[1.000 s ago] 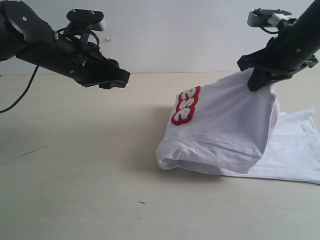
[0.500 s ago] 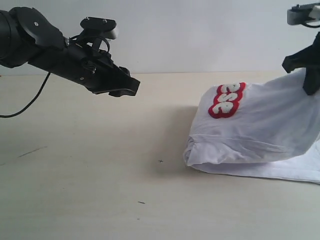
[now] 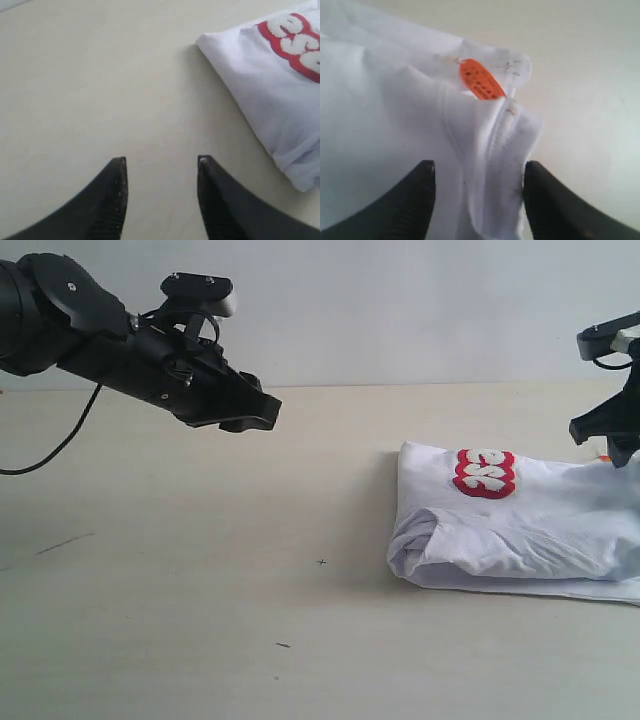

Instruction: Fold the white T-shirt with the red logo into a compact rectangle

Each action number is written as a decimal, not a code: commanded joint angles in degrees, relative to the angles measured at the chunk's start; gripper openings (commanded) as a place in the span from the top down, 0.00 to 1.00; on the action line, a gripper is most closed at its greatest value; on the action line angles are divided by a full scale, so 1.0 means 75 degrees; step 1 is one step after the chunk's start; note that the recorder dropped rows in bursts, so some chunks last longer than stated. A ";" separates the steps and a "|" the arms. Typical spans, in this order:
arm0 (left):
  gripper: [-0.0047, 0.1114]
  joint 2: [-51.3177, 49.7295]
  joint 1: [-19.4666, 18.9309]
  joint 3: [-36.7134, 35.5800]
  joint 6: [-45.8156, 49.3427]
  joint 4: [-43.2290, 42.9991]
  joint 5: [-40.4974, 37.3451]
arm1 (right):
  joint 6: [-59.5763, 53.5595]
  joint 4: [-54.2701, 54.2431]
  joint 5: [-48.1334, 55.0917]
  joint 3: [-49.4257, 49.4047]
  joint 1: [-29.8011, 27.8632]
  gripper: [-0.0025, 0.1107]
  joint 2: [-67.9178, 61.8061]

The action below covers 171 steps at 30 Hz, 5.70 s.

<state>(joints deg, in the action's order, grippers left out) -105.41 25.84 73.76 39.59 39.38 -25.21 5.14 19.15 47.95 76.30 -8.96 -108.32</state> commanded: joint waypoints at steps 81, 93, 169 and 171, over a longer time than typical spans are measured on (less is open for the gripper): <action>0.96 0.0358 0.0023 -0.0349 0.3110 0.1216 -0.1316 | -0.2541 -0.4824 -0.1889 0.0050 0.3193 0.98 -0.1460; 0.96 -0.1056 0.0055 -0.0778 0.3361 0.1283 -0.0735 | -0.2449 -0.4447 -0.2275 -0.1094 0.3066 0.98 0.0392; 0.96 -0.0338 -0.0508 -0.0863 0.4208 0.2795 -0.0792 | -0.2689 -0.4667 -0.2812 -0.1061 0.2433 0.98 0.0472; 0.96 -0.0220 -0.0508 -0.0985 0.4090 0.2810 -0.0836 | -0.2689 -0.4667 -0.2673 -0.1078 0.2433 0.98 0.0645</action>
<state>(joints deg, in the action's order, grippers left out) -108.63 21.87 67.24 71.17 59.74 -30.07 -15.33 -16.30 27.30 68.53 9.30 -105.83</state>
